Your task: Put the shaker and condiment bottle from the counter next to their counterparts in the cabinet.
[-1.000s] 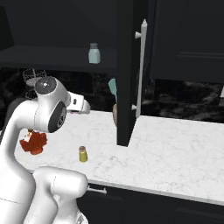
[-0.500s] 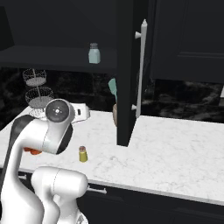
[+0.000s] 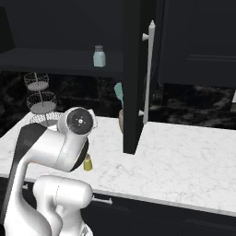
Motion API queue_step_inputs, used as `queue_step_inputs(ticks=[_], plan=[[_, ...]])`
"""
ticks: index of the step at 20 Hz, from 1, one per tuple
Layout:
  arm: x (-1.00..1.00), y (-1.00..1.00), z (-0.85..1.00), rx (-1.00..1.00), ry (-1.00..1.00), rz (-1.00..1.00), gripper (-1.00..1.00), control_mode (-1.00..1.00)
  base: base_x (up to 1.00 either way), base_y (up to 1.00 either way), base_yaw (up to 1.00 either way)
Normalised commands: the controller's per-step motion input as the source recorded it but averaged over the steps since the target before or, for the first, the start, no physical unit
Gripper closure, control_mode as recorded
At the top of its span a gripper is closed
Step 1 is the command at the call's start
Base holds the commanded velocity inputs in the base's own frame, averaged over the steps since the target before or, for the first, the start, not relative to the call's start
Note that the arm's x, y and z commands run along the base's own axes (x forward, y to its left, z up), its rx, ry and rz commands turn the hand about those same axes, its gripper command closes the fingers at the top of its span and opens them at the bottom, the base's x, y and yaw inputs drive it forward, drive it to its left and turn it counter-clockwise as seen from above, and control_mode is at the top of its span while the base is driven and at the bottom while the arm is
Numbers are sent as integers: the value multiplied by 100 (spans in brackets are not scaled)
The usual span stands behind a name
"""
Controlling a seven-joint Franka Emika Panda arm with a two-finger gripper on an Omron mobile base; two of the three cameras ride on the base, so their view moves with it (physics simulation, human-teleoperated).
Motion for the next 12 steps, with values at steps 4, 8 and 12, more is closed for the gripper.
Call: queue_step_inputs(ticks=[4,8,12], plan=[[-35,5,-47,0,-11,9,-100,-100,0,0,0],[-5,38,-89,-4,-8,9,-100,-100,0,0,0],[6,55,-83,-7,-3,11,-100,-100,0,0,0]])
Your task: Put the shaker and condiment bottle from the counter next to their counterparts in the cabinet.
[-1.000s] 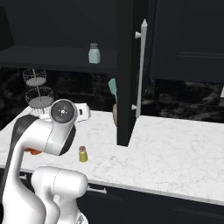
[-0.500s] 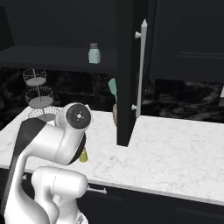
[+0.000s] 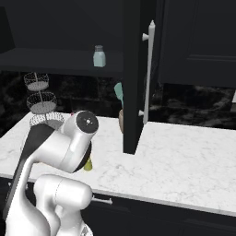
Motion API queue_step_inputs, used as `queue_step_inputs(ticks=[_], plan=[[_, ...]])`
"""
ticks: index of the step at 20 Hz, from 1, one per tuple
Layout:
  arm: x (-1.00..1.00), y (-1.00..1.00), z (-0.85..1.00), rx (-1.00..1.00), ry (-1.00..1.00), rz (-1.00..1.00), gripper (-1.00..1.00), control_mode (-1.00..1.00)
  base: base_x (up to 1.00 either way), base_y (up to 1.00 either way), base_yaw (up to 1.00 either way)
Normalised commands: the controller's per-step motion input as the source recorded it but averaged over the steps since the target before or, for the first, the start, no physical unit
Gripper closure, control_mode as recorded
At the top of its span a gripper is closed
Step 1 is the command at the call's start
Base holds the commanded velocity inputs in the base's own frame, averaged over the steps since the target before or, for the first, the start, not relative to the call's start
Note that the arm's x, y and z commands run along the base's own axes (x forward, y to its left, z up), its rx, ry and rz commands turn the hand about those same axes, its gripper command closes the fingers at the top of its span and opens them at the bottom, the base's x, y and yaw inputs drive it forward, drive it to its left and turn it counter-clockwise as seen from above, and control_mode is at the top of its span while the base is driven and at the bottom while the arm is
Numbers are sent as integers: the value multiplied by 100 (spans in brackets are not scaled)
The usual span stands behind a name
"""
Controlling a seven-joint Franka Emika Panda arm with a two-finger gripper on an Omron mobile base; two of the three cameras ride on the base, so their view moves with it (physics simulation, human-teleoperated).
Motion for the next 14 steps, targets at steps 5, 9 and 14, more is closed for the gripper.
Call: queue_step_inputs(ticks=[5,9,14], plan=[[4,21,-57,0,-13,11,-100,-100,0,0,0],[0,2,-44,9,-22,15,-100,-100,0,0,0],[0,3,-41,11,-22,18,-100,-100,0,0,0]])
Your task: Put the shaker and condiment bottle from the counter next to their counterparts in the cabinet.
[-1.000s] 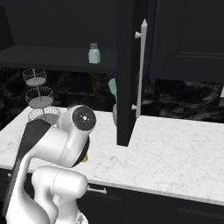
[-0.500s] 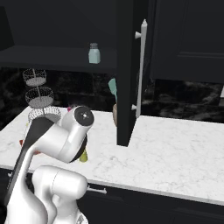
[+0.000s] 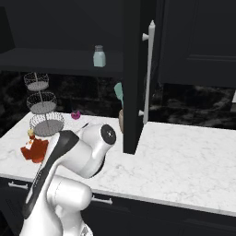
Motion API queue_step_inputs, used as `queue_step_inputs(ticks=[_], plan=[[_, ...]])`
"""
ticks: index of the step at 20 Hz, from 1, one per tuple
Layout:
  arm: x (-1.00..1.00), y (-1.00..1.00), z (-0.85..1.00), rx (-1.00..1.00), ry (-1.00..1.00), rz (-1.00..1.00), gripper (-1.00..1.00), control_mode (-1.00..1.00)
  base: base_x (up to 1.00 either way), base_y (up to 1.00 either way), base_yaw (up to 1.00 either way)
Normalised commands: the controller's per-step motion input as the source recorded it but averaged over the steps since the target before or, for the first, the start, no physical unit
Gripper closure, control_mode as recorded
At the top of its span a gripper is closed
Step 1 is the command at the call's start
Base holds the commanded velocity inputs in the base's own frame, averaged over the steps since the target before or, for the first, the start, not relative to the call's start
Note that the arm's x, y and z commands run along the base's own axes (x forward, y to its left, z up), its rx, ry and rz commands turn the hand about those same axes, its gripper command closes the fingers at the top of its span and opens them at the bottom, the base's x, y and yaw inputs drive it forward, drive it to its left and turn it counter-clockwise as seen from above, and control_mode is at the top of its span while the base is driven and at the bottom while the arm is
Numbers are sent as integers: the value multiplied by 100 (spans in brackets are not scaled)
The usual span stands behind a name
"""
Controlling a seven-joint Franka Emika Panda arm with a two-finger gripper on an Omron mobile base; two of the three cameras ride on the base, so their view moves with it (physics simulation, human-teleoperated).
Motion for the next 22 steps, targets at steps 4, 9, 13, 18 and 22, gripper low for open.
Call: queue_step_inputs(ticks=[4,9,13,18,22], plan=[[3,4,-31,12,-11,18,-100,-100,0,0,0],[8,-1,-17,20,-1,8,-100,-100,0,0,0],[0,-17,0,31,0,0,-100,-100,0,0,0],[0,-18,-2,16,0,0,-100,-100,0,0,0],[2,0,-15,0,0,0,-100,-100,0,0,0]])
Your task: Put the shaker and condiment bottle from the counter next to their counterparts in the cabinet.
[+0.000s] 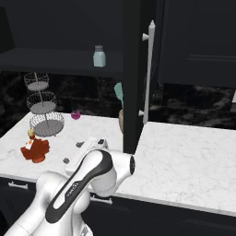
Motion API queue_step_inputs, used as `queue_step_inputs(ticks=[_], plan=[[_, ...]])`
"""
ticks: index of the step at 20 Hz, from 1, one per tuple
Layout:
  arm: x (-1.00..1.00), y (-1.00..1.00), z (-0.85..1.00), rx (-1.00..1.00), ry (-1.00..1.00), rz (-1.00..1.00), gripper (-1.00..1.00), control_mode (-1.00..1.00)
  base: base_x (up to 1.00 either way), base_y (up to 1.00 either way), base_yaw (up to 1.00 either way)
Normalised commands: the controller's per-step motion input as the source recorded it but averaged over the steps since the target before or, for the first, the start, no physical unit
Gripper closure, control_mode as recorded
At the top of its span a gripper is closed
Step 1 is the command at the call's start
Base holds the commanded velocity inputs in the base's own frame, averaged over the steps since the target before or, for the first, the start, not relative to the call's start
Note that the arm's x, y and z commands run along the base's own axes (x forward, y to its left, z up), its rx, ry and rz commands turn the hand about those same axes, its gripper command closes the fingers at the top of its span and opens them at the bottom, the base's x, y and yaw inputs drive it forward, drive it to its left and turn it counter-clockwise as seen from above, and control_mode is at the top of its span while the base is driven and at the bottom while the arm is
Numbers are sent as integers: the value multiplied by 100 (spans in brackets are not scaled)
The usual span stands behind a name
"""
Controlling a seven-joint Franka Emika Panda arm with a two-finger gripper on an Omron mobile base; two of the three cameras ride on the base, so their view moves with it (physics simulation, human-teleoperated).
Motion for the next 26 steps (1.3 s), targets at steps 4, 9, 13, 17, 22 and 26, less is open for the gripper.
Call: queue_step_inputs(ticks=[4,9,13,17,22,26], plan=[[6,0,-19,0,0,0,-100,-100,0,0,0],[9,0,-8,0,0,0,-100,-100,0,0,0],[4,0,-20,0,0,0,-100,-100,0,0,0],[1,-1,-29,0,0,0,-100,-100,0,0,0],[4,-5,-26,0,0,0,-100,-100,0,0,0],[23,-7,-13,0,0,0,-100,-100,0,0,0]])
